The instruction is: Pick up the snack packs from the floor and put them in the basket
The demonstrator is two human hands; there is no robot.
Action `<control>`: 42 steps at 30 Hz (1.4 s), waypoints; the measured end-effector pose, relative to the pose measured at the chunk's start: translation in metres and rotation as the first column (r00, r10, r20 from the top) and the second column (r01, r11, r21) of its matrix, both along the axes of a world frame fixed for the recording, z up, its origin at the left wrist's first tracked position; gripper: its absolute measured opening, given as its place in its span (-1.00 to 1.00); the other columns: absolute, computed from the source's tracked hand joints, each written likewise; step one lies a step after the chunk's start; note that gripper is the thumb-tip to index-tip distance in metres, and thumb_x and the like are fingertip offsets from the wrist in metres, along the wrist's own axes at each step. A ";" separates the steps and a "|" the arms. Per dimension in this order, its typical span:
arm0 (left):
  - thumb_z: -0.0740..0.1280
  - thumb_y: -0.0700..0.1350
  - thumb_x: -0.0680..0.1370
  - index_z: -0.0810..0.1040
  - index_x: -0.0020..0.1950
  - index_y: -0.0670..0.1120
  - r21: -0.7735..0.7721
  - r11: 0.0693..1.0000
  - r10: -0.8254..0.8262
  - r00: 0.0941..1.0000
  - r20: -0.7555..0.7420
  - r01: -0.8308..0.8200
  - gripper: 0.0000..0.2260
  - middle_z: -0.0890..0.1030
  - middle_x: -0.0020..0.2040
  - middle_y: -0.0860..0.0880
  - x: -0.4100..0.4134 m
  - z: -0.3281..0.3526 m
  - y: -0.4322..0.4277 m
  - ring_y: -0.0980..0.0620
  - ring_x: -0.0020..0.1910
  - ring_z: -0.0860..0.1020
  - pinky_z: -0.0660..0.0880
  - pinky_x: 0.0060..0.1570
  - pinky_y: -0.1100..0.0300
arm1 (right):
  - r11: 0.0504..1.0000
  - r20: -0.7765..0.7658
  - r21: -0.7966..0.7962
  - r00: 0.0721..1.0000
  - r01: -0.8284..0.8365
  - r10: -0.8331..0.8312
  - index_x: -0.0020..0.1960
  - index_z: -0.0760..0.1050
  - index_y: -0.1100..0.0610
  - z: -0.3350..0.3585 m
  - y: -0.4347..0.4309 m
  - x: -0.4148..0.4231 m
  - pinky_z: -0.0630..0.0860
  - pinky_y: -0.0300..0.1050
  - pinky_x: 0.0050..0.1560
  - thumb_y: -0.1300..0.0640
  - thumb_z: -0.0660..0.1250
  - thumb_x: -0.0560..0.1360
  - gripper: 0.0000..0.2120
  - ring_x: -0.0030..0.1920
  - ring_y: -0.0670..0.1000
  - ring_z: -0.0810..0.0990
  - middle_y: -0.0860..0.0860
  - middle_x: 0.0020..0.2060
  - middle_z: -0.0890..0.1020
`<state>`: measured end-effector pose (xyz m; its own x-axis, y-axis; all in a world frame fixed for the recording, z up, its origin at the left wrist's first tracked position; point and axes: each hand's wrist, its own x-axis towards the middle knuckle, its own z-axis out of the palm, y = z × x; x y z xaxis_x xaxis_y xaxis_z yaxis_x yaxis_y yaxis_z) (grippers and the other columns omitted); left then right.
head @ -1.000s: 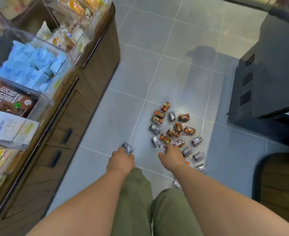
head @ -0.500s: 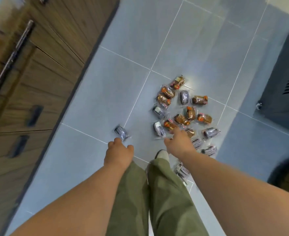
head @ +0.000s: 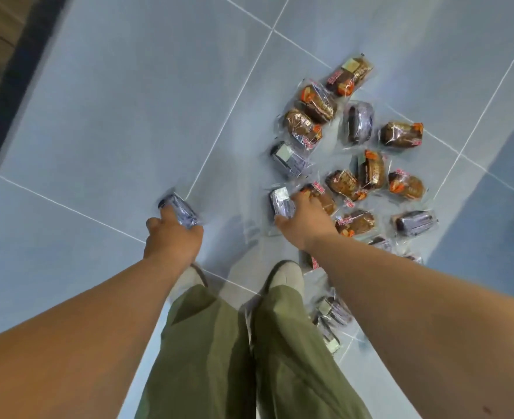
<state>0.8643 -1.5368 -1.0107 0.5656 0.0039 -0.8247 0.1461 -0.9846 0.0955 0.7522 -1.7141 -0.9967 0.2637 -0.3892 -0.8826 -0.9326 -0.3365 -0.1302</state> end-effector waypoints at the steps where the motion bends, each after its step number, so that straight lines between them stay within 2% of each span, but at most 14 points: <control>1: 0.26 -0.01 0.57 0.06 0.52 -0.06 0.002 1.000 0.005 1.000 -0.002 -0.005 -0.40 0.21 0.36 -0.24 0.001 -0.018 0.001 -0.33 0.23 0.41 0.35 0.25 -0.05 | 1.000 -0.003 0.003 1.000 -0.004 0.004 0.50 0.12 0.08 -0.017 -0.001 0.000 0.31 0.10 0.32 -0.05 0.23 0.56 -0.41 0.38 0.23 0.32 0.13 0.44 0.20; 5: 0.29 0.02 0.54 -0.07 0.54 -0.04 0.006 1.000 0.026 0.999 -0.025 -0.026 -0.29 0.08 0.43 -0.25 0.001 -0.085 0.003 -0.34 0.30 0.33 0.30 0.35 -0.07 | 1.000 -0.064 0.001 0.998 -0.024 0.024 0.53 0.04 0.05 -0.080 -0.003 -0.004 0.29 0.13 0.36 -0.10 0.24 0.55 -0.34 0.40 0.27 0.31 0.15 0.49 0.12; 8: 0.29 0.07 0.53 -0.13 0.55 -0.02 0.050 0.997 0.053 0.999 -0.004 -0.053 -0.24 -0.06 0.48 -0.27 -0.003 -0.122 0.000 -0.36 0.35 0.25 0.26 0.37 -0.08 | 1.000 -0.131 0.000 0.991 -0.021 0.021 0.52 0.00 0.00 -0.119 -0.002 -0.003 0.32 0.20 0.36 -0.15 0.24 0.53 -0.31 0.39 0.28 0.30 0.17 0.45 0.17; 10: 0.28 0.12 0.54 -0.15 0.55 0.02 0.092 0.988 0.125 0.992 0.032 -0.128 -0.24 -0.15 0.51 -0.26 -0.005 -0.139 -0.002 -0.39 0.36 0.23 0.25 0.36 -0.09 | 1.000 -0.152 -0.005 0.988 0.000 -0.001 0.51 -0.04 -0.03 -0.138 0.002 -0.003 0.32 0.24 0.35 -0.15 0.26 0.53 -0.30 0.37 0.30 0.30 0.18 0.42 0.20; 13: 0.29 0.08 0.55 -0.10 0.54 0.09 0.065 0.966 0.240 0.961 0.141 -0.250 -0.29 -0.17 0.51 -0.20 -0.009 -0.158 -0.003 -0.38 0.28 0.32 0.30 0.30 -0.08 | 0.999 -0.155 -0.040 0.987 0.033 -0.039 0.52 -0.19 -0.08 -0.159 0.011 -0.003 0.31 0.22 0.35 -0.07 0.30 0.52 -0.20 0.37 0.31 0.26 0.17 0.42 0.13; 15: 0.29 -0.04 0.54 -0.05 0.51 0.13 0.054 0.960 0.257 0.943 0.212 -0.274 -0.33 -0.17 0.51 -0.16 -0.012 -0.167 -0.002 -0.34 0.22 0.34 0.33 0.26 -0.06 | 0.997 -0.184 -0.081 0.983 0.012 -0.027 0.53 -0.28 -0.09 -0.165 0.015 -0.002 0.33 0.19 0.34 0.08 0.30 0.52 -0.14 0.38 0.30 0.22 0.16 0.45 0.03; 17: 0.26 -0.15 0.52 -0.04 0.50 0.17 0.045 0.962 0.251 0.939 0.236 -0.268 -0.33 -0.20 0.52 -0.11 -0.015 -0.166 0.000 -0.30 0.21 0.32 0.32 0.26 -0.05 | 0.996 -0.192 -0.094 0.981 0.013 -0.031 0.53 -0.28 -0.10 -0.164 0.017 -0.001 0.37 0.19 0.30 0.26 0.26 0.48 -0.11 0.36 0.30 0.23 0.16 0.47 -0.01; 19: 0.24 -0.18 0.52 -0.06 0.51 0.16 0.032 0.974 0.210 0.952 0.221 -0.222 -0.31 -0.17 0.52 -0.08 -0.015 -0.157 0.003 -0.31 0.22 0.33 0.32 0.27 -0.06 | 0.996 -0.168 -0.084 0.985 0.028 -0.042 0.53 -0.23 -0.12 -0.156 0.018 0.001 0.37 0.19 0.30 0.30 0.22 0.47 -0.14 0.34 0.30 0.24 0.16 0.45 0.04; 23: 0.24 -0.17 0.52 -0.08 0.54 0.09 -0.048 0.991 0.135 0.977 0.164 -0.128 -0.29 -0.04 0.51 -0.06 -0.011 -0.115 0.004 -0.33 0.24 0.36 0.33 0.29 -0.09 | 0.998 -0.071 -0.058 0.997 0.035 -0.039 0.52 -0.15 -0.13 -0.118 0.025 0.010 0.30 0.15 0.32 0.20 0.20 0.52 -0.26 0.34 0.27 0.25 0.14 0.39 0.15; 26: 0.25 -0.12 0.53 -0.03 0.54 0.06 -0.083 0.990 0.122 0.984 0.129 -0.112 -0.33 0.02 0.50 -0.09 -0.007 -0.070 -0.004 -0.30 0.28 0.34 0.34 0.28 -0.11 | 0.997 -0.004 -0.059 0.999 0.039 -0.040 0.52 -0.11 -0.11 -0.071 0.029 0.022 0.25 0.13 0.32 0.15 0.18 0.53 -0.31 0.32 0.25 0.26 0.12 0.35 0.17; 30: 0.28 -0.03 0.51 0.07 0.49 0.18 -0.140 0.977 0.167 0.985 0.047 -0.159 -0.38 0.29 0.33 -0.18 0.007 0.002 -0.020 -0.25 0.20 0.45 0.45 0.21 -0.13 | 0.993 0.052 -0.107 0.997 0.058 -0.052 0.52 -0.10 -0.09 0.010 0.028 0.041 0.21 0.13 0.33 0.15 0.16 0.54 -0.34 0.35 0.25 0.22 0.13 0.37 0.16; 32: 0.30 0.01 0.49 0.13 0.46 0.16 -0.192 0.967 0.184 0.981 0.057 -0.170 -0.41 0.38 0.25 -0.16 0.013 0.047 -0.030 -0.22 0.13 0.51 0.50 0.14 -0.12 | 0.987 0.070 -0.133 0.994 0.087 -0.079 0.52 -0.10 -0.09 0.057 0.026 0.047 0.20 0.12 0.33 0.14 0.17 0.55 -0.34 0.36 0.25 0.20 0.14 0.38 0.14; 36: 0.32 0.00 0.48 0.18 0.45 0.12 -0.271 0.946 0.205 0.976 0.071 -0.179 -0.43 0.40 0.19 -0.14 0.020 0.153 -0.046 -0.18 0.07 0.53 0.54 0.09 -0.07 | 0.960 0.147 -0.161 0.967 0.230 -0.207 0.52 -0.07 -0.12 0.157 0.019 0.050 0.24 0.17 0.38 0.06 0.21 0.55 -0.34 0.37 0.27 0.22 0.16 0.43 0.11; 42: 0.35 -0.09 0.43 0.23 0.40 0.11 -0.401 0.879 0.293 0.956 0.031 -0.256 -0.42 0.48 0.15 -0.16 -0.004 0.305 -0.046 -0.15 0.01 0.55 0.53 -0.03 0.08 | 0.860 0.323 -0.153 0.847 0.486 -0.421 0.52 0.03 -0.12 0.311 0.022 0.021 0.26 0.10 0.36 0.01 0.27 0.53 -0.35 0.34 0.22 0.28 0.11 0.37 0.19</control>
<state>0.8608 -1.5823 -0.7055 0.6589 -0.1405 -0.7390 0.3783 -0.7873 0.4869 0.7734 -1.6918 -0.6860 0.2231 -0.6989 -0.6795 -0.9259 0.0661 -0.3720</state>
